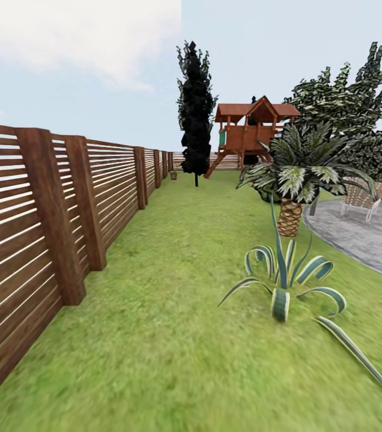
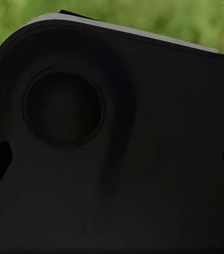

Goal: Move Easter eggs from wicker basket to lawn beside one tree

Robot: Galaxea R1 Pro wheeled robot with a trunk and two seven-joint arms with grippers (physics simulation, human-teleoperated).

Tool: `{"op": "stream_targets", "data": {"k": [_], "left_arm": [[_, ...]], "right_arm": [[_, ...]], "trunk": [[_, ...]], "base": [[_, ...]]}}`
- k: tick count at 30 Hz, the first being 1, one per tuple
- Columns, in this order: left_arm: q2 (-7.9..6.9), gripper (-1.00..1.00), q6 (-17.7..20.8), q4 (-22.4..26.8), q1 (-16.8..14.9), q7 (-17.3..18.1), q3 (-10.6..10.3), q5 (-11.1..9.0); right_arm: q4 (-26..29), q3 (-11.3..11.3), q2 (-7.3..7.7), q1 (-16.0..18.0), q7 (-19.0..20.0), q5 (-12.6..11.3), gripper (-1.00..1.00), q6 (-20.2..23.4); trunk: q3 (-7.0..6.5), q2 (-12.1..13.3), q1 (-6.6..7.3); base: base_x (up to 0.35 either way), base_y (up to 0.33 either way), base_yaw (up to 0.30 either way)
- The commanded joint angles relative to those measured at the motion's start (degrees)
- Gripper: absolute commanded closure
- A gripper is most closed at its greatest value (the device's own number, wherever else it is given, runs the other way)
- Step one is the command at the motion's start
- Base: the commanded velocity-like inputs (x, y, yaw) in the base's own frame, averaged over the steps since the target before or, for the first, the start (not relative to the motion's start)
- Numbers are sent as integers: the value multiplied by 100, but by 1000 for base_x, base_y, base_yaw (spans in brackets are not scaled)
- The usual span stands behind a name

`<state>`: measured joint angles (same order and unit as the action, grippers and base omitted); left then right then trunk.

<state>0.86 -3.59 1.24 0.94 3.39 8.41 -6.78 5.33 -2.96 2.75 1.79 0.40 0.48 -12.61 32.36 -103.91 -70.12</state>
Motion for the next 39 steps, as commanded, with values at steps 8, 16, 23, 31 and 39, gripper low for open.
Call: {"op": "stream_targets", "data": {"k": [8,16,23,31,39], "left_arm": [[2,-100,3,8,3,30,20,-61],[2,-100,7,8,3,30,20,-60],[2,-100,3,8,3,23,18,-60],[2,-100,2,8,3,22,19,-65],[2,-100,-1,8,3,22,19,-63]], "right_arm": [[-5,-26,-2,5,4,5,-100,-22],[-5,-26,-2,3,4,5,-100,-22],[-5,-28,-2,4,4,5,-100,-22],[-5,-28,-2,5,4,5,-100,-22],[-5,-28,-2,5,4,5,-100,-22]], "trunk": [[5,-2,-2],[5,-2,-2],[5,-2,-2],[5,-2,-2],[5,-2,-2]], "base": [[256,250,0],[256,250,0],[256,242,0],[256,199,0],[256,155,0]]}}
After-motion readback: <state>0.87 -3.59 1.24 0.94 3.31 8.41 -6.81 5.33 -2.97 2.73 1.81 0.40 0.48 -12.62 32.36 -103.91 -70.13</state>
